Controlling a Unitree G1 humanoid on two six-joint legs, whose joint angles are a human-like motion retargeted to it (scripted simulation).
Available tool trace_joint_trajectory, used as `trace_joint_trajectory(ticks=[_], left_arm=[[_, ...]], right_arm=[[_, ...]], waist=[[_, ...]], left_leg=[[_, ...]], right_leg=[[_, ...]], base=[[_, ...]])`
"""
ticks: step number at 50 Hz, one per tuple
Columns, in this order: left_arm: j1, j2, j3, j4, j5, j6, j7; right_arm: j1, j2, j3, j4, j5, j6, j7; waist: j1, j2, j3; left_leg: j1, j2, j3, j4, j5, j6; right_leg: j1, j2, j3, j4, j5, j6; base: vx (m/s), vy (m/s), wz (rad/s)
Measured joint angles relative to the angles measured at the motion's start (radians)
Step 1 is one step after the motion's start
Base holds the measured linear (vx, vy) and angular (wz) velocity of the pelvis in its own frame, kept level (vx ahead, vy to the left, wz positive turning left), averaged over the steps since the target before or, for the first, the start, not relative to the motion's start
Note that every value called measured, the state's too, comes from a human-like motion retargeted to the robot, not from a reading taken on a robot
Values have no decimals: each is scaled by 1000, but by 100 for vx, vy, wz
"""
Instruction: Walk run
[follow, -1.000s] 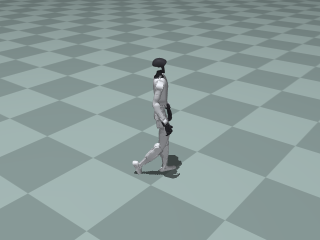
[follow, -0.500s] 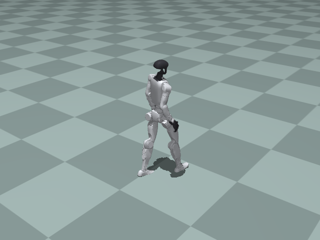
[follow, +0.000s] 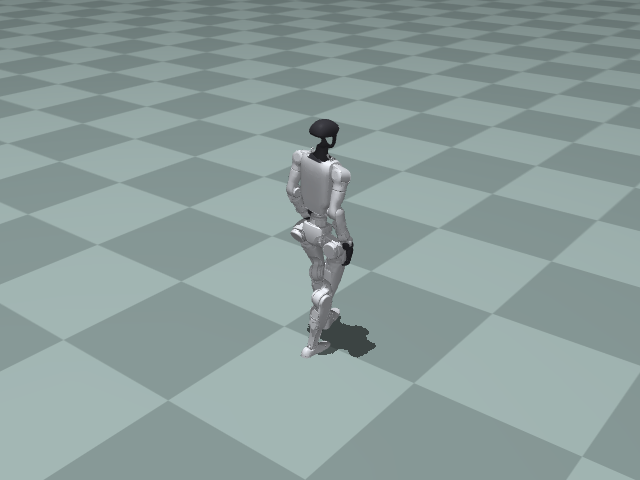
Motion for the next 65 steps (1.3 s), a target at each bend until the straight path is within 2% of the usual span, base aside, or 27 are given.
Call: trace_joint_trajectory(ticks=[2, 5, 8, 10, 13, 15, 17, 18, 19, 20, 23, 27, 30, 33, 36, 38, 40, 42, 44, 47, 48, 50, 52, 55, 59, 62, 65], left_arm=[[-9, 0, -1, 9, 10, 9, -18], [-20, -1, 1, 31, 5, 22, -31], [-33, -11, 22, 43, -47, 16, -75], [-34, -16, 35, 38, -71, 11, -81], [-34, -8, 37, 30, -58, 31, -56], [-40, 2, 28, 40, -35, 43, -104], [-48, 19, 14, 48, -10, 65, -166], [-52, 28, 6, 55, 0, 72, -186], [-57, 35, 2, 67, 5, 73, -201], [-64, 41, 0, 83, 7, 71, -214], [-75, 31, -15, 133, -11, 72, -233], [-52, 25, -51, 139, -29, 86, -198], [-34, 16, -47, 145, -28, 86, -176], [-33, 6, -24, 174, -45, 100, -224], [-41, 0, 8, 192, -56, 125, -266], [-38, -5, 20, 198, -60, 129, -254], [-33, -9, 15, 202, -61, 126, -241], [-29, -11, 1, 210, -59, 127, -245], [-28, -20, 17, 223, -65, 128, -256], [-33, -25, 18, 231, -96, 112, -236], [-40, -20, 8, 226, -102, 102, -223], [-55, 2, -11, 203, -72, 82, -203], [-62, 15, -15, 166, -7, 71, -176], [-58, 7, 6, 125, 16, 61, -83], [-53, 8, -1, 72, -68, 24, 30], [-48, 27, -13, 38, -46, 2, 68], [-47, 35, -30, 36, -12, -1, 65]], right_arm=[[-8, 2, -8, 17, 15, 5, 32], [-15, 1, -3, 29, -2, 21, 70], [-22, 0, 15, 31, -32, 46, 97], [-23, 0, 22, 32, -46, 65, 96], [-8, 20, -2, 35, -4, 82, 56], [2, 37, -11, 36, 39, 66, 7], [0, 36, -1, 31, 53, 44, -35], [-5, 31, 4, 26, 47, 39, -50], [-12, 28, 7, 19, 33, 34, -62], [-21, 25, 9, 10, 16, 30, -71], [-30, 10, -17, -28, -8, -3, -128], [-13, -1, -32, -71, 76, -95, -203], [1, 5, -31, -81, 126, -137, -213], [7, 23, -30, -70, 123, -117, -179], [7, 30, -13, -72, 65, -62, -129], [8, 27, -8, -85, 16, -29, -125], [4, 32, -17, -105, 20, -33, -137], [7, 45, -45, -114, 77, -70, -173], [8, 64, -55, -101, 149, -116, -201], [-6, 66, -55, -68, 215, -128, -167], [-15, 56, -49, -66, 205, -103, -150], [-32, 28, -29, -64, 159, -58, -121], [-55, 0, -17, -52, 93, -32, -80], [-78, -22, -9, -37, -14, 26, 4], [-65, -34, -1, -46, -81, 41, 66], [-43, -25, 3, -33, -63, 21, 63], [-28, -13, 4, -8, -35, 16, 80]], waist=[[3, 4, -1], [-3, -7, -11], [26, -22, -5], [59, -41, -12], [79, -45, -40], [58, -27, -48], [36, -2, -35], [35, 4, -32], [43, 23, -33], [56, 48, -36], [47, 67, -31], [-37, 89, -25], [-75, 58, -21], [-107, 36, -9], [-91, 47, -16], [-93, 47, -21], [-113, 60, -33], [-162, 86, -47], [-202, 101, -59], [-206, 86, -61], [-204, 64, -58], [-185, 55, -33], [-168, 7, -52], [-137, -21, -39], [-51, -46, -25], [-8, -24, -9], [11, -14, 4]], left_leg=[[-18, -44, 35, -149, -23, 18], [-32, -111, 9, -307, -97, 1], [-14, -87, 8, -242, -99, 25], [-2, -78, 27, -204, -60, 52], [37, -77, -25, -176, 7, 65], [47, -77, -146, -126, -21, 80], [107, -44, -113, -96, -71, 75], [145, -31, -81, -103, -89, 71], [173, -10, -78, -115, -104, 63], [195, 16, -92, -129, -116, 53], [272, 10, -92, -155, -154, 37], [370, -25, -165, -199, -197, 33], [447, -77, -205, -210, -241, 34], [530, -95, -252, -210, -284, 21], [583, -71, -242, -211, -310, -12], [613, -72, -237, -195, -308, -38], [626, -60, -245, -172, -255, -83], [633, -34, -292, -126, -132, -155], [623, -9, -342, -44, 64, -246], [538, -9, -374, 215, 369, -369], [490, -5, -327, 334, 433, -367], [391, 31, -304, 590, 468, -362], [316, 3, -238, 599, 389, -288], [187, 38, -146, 628, 237, -201], [34, 25, -78, 443, 75, -130], [-35, 15, -94, 173, 55, -101], [-76, 15, -20, -82, 11, -47]], right_leg=[[32, 19, -12, -11, -15, -8], [69, 30, -36, -9, -33, -11], [103, 45, -22, 43, 2, 7], [127, 33, -19, 82, 99, 59], [134, 15, -52, 193, 407, 184], [81, 40, -15, 345, 606, 269], [-16, 38, -63, 601, 670, 302], [-56, 31, -55, 696, 670, 341], [-91, 53, -36, 724, 644, 347], [-123, 89, -11, 719, 605, 336], [-233, 97, 41, 707, 474, 304], [-353, -19, 3, 542, 314, 263], [-394, -142, -45, 305, 304, 261], [-443, -195, -58, 96, 264, 237], [-495, -151, -1, -80, 196, 284], [-506, -143, -15, -83, 188, 284], [-506, -117, 22, -9, 190, 157], [-495, -138, -100, 42, 234, 159], [-467, -123, -11, 82, 263, 151], [-417, -121, 71, 144, 198, 103], [-385, -151, 0, 156, 176, 86], [-321, -125, -43, 165, 138, 57], [-282, -145, -24, 143, 116, 41], [-211, -126, -8, 105, 98, 30], [-126, -59, 56, 43, 81, -10], [-54, 12, 73, 12, 48, -33], [18, 57, 83, 2, 4, -51]], base=[[76, -22, 21], [76, -24, 14], [96, -24, -52], [104, -19, -80], [112, -14, -33], [106, -12, 40], [99, -13, 46], [87, -13, 1], [77, -13, -34], [83, -11, -35], [89, -6, 35], [83, -10, 119], [81, -24, 85], [93, -36, 72], [85, -36, -10], [100, -43, 0], [94, -36, 58], [117, -49, 130], [94, -45, 94], [114, -61, 37], [100, -57, 4], [80, -46, -34], [80, -45, -21], [67, -33, -43], [87, -35, -91], [91, -31, -54], [81, -25, -23]])
